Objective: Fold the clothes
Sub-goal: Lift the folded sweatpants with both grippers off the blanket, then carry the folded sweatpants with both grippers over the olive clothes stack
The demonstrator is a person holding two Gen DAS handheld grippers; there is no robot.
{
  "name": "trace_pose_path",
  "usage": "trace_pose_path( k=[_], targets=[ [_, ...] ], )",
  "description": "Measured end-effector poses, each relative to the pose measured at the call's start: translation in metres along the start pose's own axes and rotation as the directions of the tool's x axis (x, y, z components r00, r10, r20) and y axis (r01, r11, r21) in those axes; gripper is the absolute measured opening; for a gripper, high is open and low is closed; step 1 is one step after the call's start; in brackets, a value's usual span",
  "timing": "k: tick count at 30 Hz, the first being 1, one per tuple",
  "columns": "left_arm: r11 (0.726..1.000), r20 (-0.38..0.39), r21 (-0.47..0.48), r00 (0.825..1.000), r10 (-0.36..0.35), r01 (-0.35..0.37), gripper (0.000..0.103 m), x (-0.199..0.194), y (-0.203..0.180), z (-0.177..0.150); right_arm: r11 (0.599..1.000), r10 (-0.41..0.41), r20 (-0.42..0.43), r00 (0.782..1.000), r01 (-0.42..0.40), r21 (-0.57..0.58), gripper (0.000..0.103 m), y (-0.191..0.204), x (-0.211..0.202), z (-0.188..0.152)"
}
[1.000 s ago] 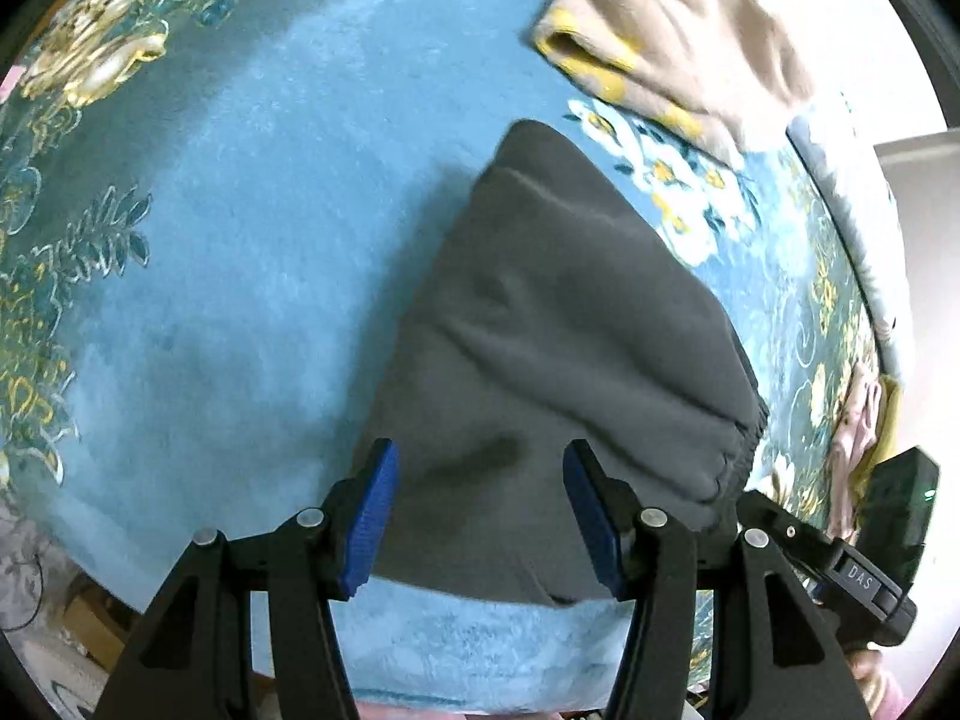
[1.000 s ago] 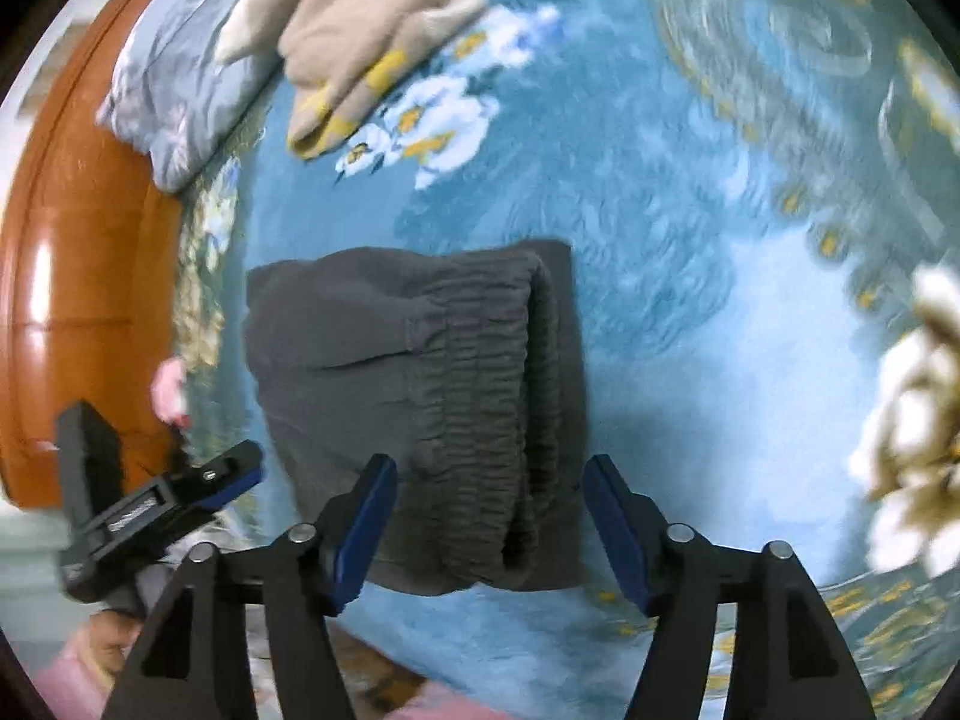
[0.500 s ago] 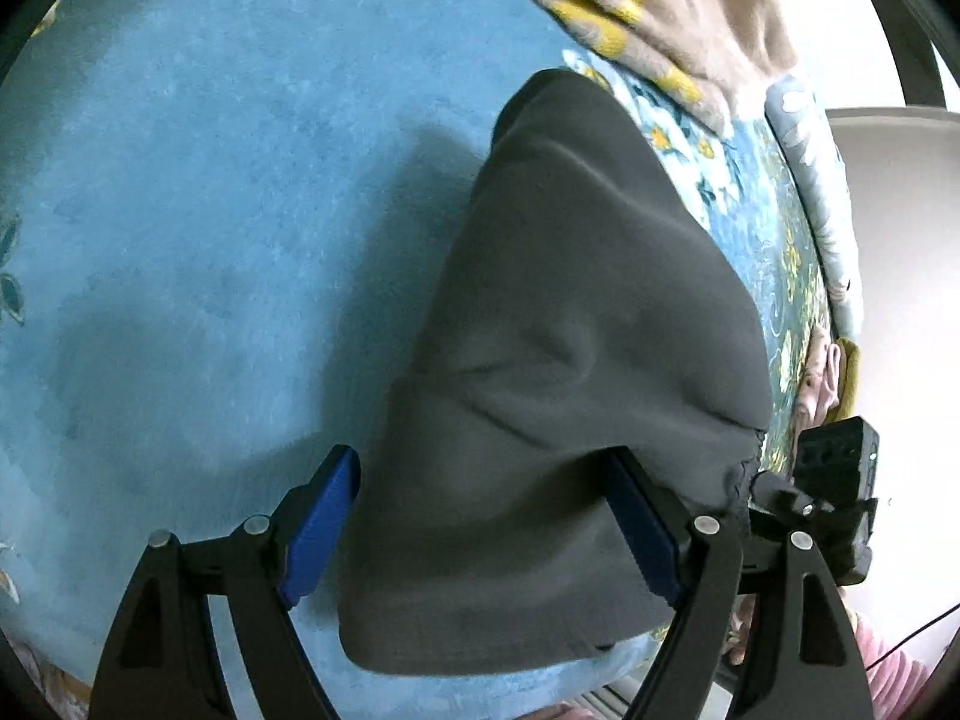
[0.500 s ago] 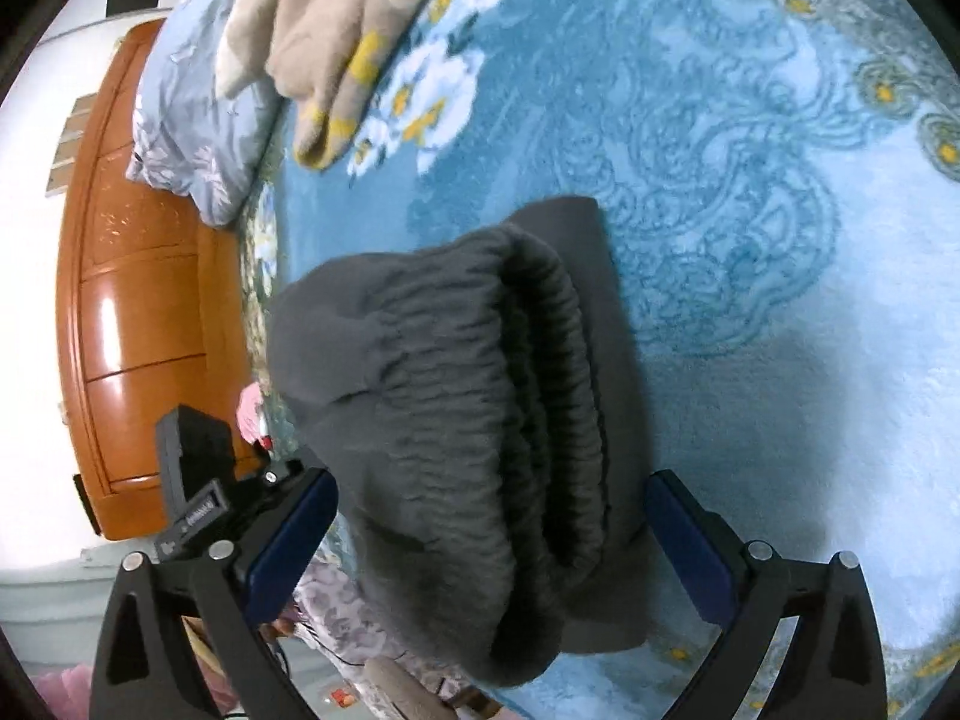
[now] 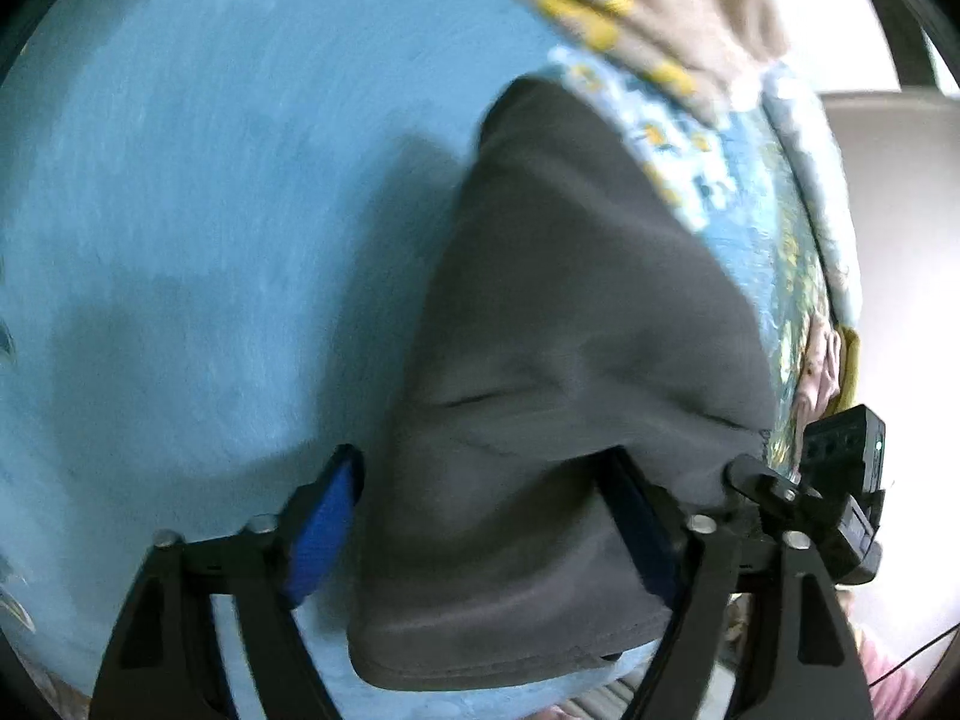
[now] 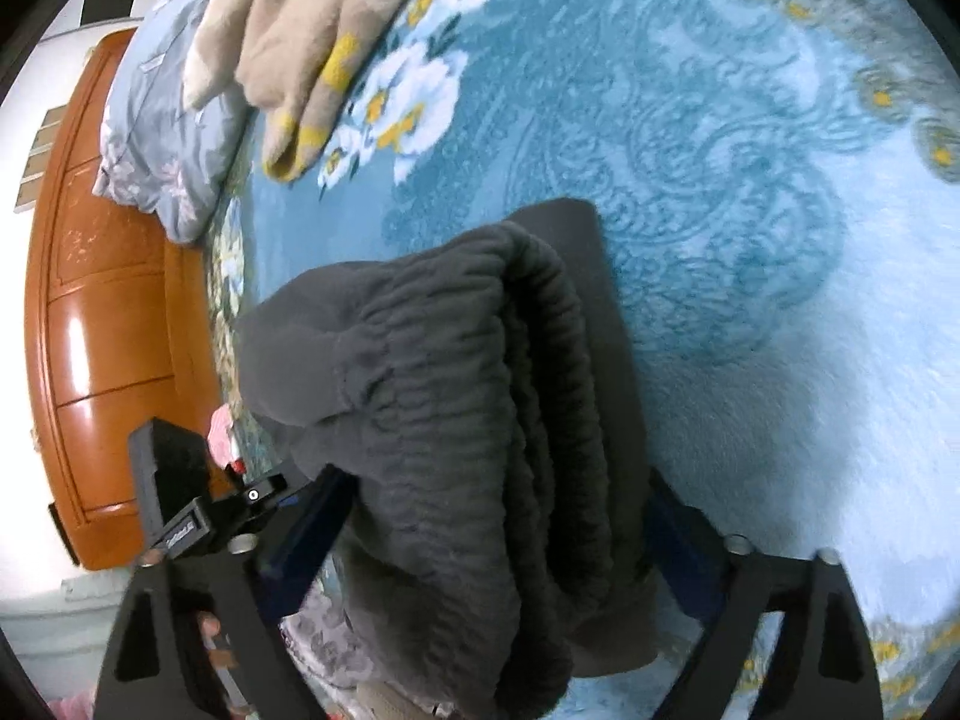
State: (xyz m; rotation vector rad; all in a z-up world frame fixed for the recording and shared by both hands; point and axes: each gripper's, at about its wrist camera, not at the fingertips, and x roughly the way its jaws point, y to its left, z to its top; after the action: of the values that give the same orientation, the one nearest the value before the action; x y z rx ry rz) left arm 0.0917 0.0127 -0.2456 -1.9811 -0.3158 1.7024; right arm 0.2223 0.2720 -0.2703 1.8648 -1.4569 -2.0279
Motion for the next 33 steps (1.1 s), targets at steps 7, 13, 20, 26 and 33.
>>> trace_pose_path(
  k=[7, 13, 20, 26, 33],
  targets=[
    [0.993, 0.014, 0.118, 1.000, 0.005, -0.007, 0.051, -0.013, -0.016, -0.009, 0.999, -0.041, 0.054, 0.998, 0.043, -0.030, 0.060, 0.024, -0.026, -0.017],
    [0.992, 0.077, 0.129, 0.997, -0.029, 0.018, 0.049, -0.049, -0.029, -0.030, 0.998, -0.030, 0.113, 0.993, 0.036, -0.059, 0.058, 0.050, -0.068, -0.045],
    [0.981, 0.144, 0.177, 0.984, -0.103, 0.076, 0.049, -0.089, -0.079, -0.058, 0.991, -0.001, 0.199, 0.980, 0.027, -0.127, 0.058, 0.087, -0.145, -0.096],
    [0.957, 0.206, 0.272, 0.965, -0.160, 0.101, 0.049, -0.124, -0.142, -0.076, 0.984, 0.019, 0.326, 0.945, 0.040, -0.173, 0.058, 0.108, -0.225, -0.123],
    [0.898, 0.250, 0.430, 0.945, -0.211, 0.087, 0.049, -0.173, -0.227, -0.090, 0.979, 0.082, 0.490, 0.868, 0.021, -0.202, 0.058, 0.106, -0.321, -0.135]
  ],
)
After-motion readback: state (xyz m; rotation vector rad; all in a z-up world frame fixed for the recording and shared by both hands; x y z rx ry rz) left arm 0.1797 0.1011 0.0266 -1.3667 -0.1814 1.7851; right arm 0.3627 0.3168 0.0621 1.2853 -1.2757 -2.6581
